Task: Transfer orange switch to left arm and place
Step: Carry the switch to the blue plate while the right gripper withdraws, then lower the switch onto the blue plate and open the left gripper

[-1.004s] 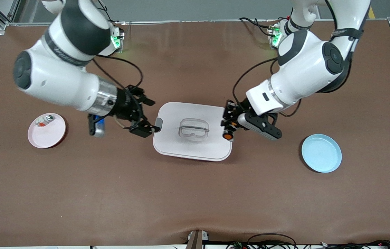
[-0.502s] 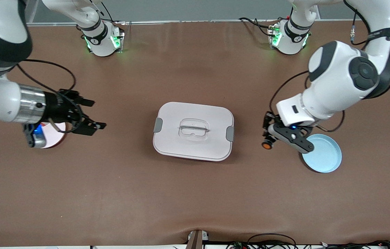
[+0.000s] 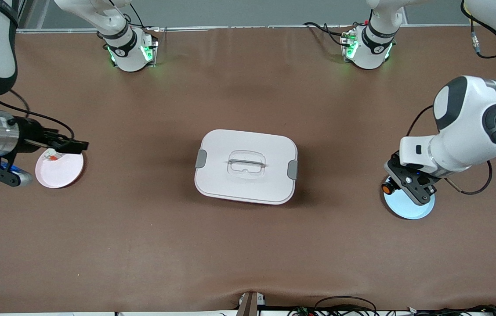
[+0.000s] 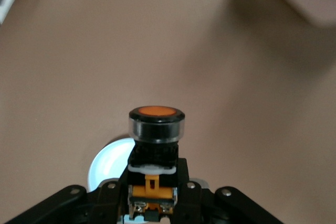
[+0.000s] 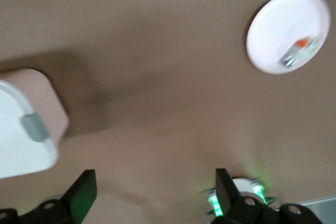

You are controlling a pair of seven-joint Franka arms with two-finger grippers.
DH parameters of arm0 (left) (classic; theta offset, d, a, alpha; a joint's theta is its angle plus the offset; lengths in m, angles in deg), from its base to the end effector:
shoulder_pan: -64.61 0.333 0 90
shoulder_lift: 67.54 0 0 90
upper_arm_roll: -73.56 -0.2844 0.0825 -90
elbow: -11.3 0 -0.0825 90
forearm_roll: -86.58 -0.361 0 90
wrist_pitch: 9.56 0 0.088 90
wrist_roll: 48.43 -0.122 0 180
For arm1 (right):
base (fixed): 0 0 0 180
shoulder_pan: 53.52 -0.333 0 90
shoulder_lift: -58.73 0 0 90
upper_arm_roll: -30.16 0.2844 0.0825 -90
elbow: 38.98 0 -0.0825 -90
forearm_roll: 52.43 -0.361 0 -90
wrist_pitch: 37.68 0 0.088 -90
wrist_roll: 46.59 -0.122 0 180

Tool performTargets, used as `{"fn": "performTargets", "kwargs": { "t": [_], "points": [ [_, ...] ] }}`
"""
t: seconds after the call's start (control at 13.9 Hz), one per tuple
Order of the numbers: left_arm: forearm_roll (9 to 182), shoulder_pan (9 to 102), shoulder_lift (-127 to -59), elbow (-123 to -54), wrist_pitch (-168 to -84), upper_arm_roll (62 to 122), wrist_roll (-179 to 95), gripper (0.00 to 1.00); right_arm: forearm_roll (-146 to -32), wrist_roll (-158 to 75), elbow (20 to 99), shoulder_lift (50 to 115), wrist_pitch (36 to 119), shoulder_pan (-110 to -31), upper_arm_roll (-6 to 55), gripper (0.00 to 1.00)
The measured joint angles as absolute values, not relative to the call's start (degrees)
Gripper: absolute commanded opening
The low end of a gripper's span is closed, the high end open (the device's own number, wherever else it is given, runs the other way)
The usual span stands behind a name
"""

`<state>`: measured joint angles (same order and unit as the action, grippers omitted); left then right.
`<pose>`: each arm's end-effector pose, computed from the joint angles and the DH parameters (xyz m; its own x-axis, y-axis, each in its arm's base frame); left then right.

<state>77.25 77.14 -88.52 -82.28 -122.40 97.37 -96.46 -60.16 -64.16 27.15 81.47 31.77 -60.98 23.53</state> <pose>0.6192 -0.0868 0.3859 0.4770 -0.8789 -0.0017 -0.8789 -0.4770 -0.0058 0.5865 0.0412 0.5104 0.9068 -0.2484 -0.3407 -0.2595 -0.9656 0.0134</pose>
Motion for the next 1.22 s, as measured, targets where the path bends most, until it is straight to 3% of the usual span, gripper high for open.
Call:
{"fn": "performTargets", "kwargs": {
  "t": [0.29,0.72,1.22],
  "points": [
    [73.79,81.93,-92.1,-83.9,-124.12,97.32,-112.53,0.0,-54.29,-51.93,27.14,81.59,31.66,-61.04,24.14,1.0],
    [69.3,87.76,-96.24,-91.56,-137.93,97.32,-129.48,0.0,-52.4,-44.47,27.06,81.61,31.85,-59.37,23.77,1.0],
    [65.86,93.26,-101.68,-94.54,-148.13,97.3,-139.79,0.02,-52.33,-44.46,25.55,80.28,31.75,-57.88,23.6,1.0]
  ]
}}
